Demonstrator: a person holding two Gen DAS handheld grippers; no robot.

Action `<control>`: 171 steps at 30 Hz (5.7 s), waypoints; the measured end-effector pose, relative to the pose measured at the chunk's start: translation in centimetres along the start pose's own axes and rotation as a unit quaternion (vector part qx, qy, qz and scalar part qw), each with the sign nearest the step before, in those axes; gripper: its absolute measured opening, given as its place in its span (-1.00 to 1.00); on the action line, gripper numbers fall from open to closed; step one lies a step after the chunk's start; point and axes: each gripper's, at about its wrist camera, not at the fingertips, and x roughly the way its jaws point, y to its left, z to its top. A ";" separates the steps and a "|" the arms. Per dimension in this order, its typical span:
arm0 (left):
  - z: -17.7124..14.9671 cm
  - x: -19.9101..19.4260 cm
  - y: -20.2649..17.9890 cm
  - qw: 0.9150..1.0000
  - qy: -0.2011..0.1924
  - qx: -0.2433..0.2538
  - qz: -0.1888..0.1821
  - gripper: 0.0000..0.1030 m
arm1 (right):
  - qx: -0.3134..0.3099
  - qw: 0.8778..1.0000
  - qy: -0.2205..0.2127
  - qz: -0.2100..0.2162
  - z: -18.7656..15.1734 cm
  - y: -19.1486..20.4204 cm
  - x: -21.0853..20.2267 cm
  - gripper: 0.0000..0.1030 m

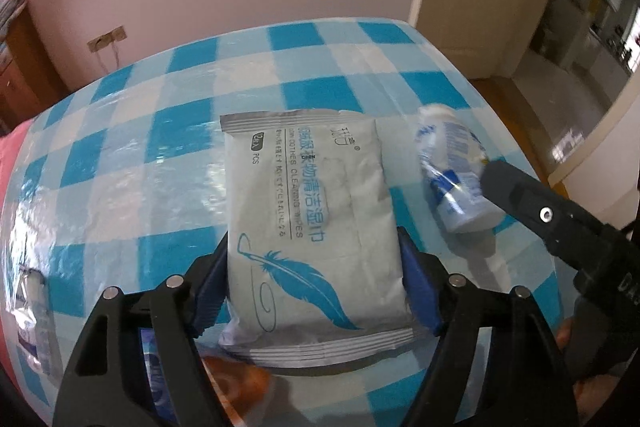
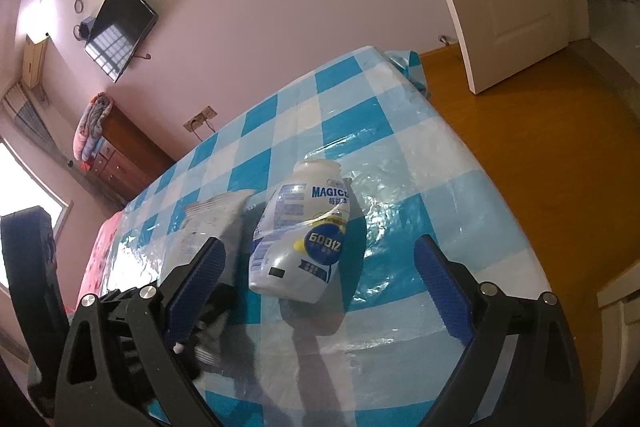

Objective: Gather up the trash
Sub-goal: 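Grasp the white MAGICDAY bottle with the right tool while the left tool holds the wipes, then carry the wipe pack and bottle over the orange bucket and release both, then move both open tools back over the table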

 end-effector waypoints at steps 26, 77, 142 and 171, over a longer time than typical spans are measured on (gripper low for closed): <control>-3.2 -9.3 6.5 0.992 -0.096 -0.075 -0.025 0.48 | -0.151 0.976 0.031 -0.156 -1.1 5.5 3.7 0.19; -18.4 -24.2 18.0 0.977 -0.176 -0.120 0.032 0.48 | -0.204 0.975 0.050 0.073 -11.7 19.5 -7.3 0.18; -22.6 -29.3 31.6 0.925 -0.199 -0.262 0.191 0.73 | -0.324 0.929 0.040 0.176 -17.9 38.7 -5.8 0.82; -20.9 -25.5 22.1 0.962 -0.147 -0.192 0.127 0.73 | -0.315 0.945 -0.024 0.085 -17.6 29.2 -7.8 0.83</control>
